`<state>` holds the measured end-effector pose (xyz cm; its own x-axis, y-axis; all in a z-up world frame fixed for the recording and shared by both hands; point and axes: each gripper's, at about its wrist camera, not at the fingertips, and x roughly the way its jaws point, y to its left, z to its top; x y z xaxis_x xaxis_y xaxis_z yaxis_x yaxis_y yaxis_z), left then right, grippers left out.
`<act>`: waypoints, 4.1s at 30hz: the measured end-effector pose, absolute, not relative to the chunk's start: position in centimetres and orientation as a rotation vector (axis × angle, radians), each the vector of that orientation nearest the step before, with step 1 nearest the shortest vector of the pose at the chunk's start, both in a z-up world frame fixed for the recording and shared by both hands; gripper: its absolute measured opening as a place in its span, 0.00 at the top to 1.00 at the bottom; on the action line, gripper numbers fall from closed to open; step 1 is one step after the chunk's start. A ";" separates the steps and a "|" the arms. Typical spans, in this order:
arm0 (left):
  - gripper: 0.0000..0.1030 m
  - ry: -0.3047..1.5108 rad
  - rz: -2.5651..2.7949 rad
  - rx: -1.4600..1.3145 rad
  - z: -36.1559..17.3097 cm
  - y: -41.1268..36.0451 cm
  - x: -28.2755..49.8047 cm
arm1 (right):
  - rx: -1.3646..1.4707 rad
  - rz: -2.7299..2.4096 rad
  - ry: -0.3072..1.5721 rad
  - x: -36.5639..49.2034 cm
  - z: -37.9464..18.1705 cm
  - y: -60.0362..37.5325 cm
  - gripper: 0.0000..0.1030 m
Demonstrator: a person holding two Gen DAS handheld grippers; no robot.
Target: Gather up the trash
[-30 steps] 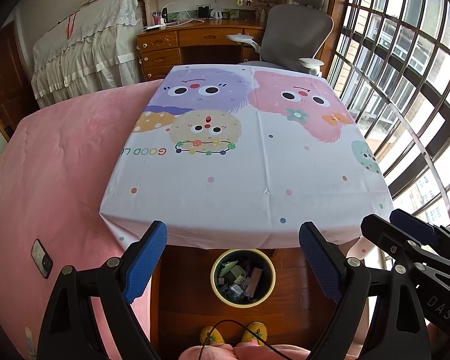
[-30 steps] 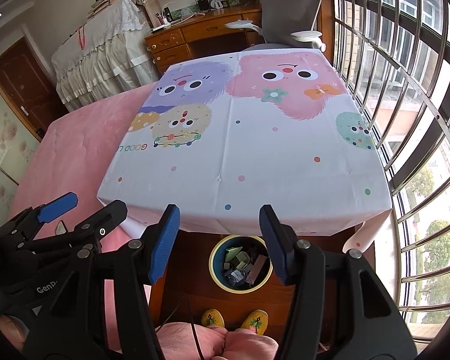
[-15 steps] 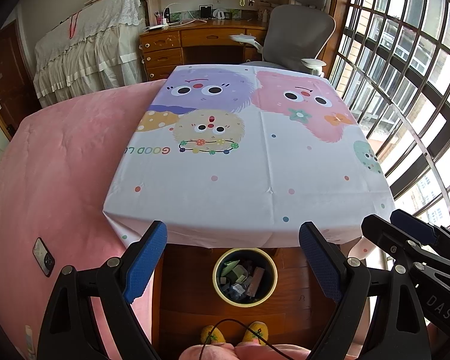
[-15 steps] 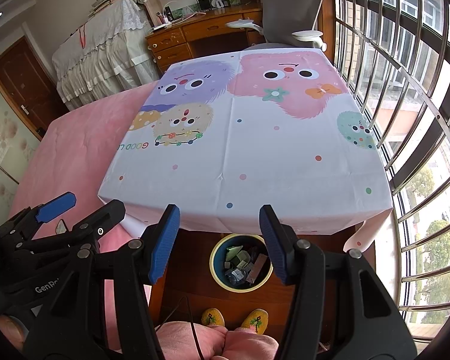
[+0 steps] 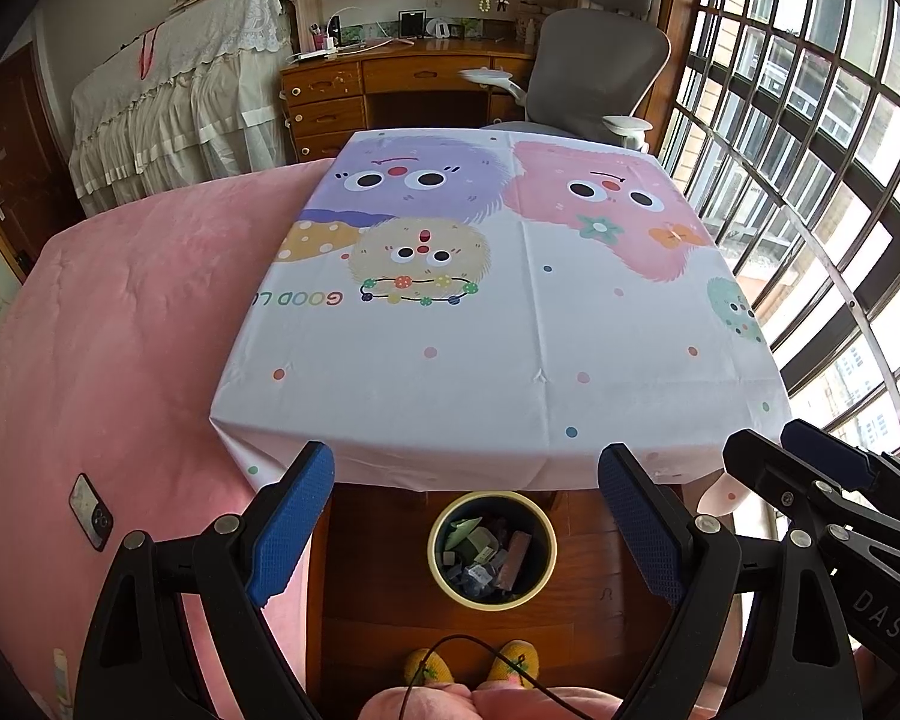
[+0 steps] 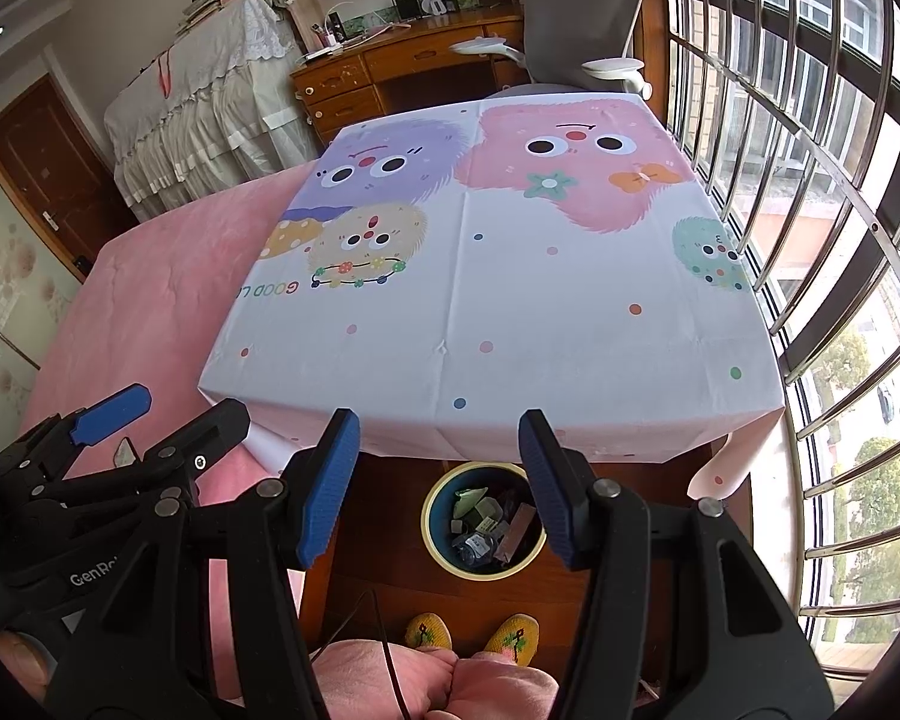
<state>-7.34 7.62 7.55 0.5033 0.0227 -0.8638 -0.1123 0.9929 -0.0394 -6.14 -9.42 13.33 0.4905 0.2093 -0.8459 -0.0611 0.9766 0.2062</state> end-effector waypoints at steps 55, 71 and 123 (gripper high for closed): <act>0.18 1.173 0.303 -0.283 -3.7 31.5 -0.5 | -0.032 0.208 1.281 20.2 -5.8 13.6 0.49; 0.18 1.051 0.146 -0.114 -14.8 37.8 21.8 | -0.084 0.071 1.026 50.9 -14.1 23.2 0.29; 0.05 1.023 0.185 -0.253 -20.4 38.3 24.3 | -0.073 0.068 1.030 55.7 -16.0 23.3 0.02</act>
<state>24.35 38.34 -20.44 0.5093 0.0346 -0.8599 -0.2694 0.9554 -0.1211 55.74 23.29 -15.99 0.5130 0.0220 -0.8581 -0.0909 0.9954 -0.0289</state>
